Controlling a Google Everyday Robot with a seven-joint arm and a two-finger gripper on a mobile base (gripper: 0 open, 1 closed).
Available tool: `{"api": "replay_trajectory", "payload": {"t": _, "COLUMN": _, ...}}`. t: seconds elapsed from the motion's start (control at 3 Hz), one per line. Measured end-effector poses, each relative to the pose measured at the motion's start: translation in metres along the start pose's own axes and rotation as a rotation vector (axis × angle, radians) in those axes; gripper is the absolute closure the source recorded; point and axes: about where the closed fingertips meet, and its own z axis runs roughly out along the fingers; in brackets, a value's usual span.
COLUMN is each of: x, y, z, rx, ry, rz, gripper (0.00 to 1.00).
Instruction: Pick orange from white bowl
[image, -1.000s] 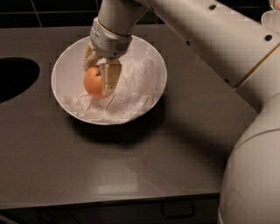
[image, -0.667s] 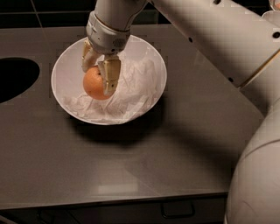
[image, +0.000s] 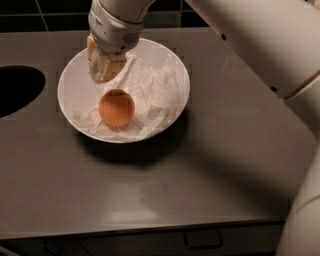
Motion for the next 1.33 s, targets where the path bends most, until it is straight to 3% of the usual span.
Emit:
{"api": "replay_trajectory", "payload": {"t": 0.33, "x": -0.0085, "y": -0.0026, "z": -0.0090, "rx": 0.018, "ry": 0.007, "rz": -0.020, "gripper": 1.00}}
{"api": "replay_trajectory", "payload": {"t": 0.67, "x": -0.0086, "y": -0.0026, "z": -0.0089, "rx": 0.018, "ry": 0.006, "rz": -0.020, "gripper": 0.82}}
{"api": "replay_trajectory", "payload": {"t": 1.33, "x": -0.0086, "y": -0.0022, "z": -0.0083, "rx": 0.016, "ry": 0.011, "rz": -0.017, "gripper": 0.35}}
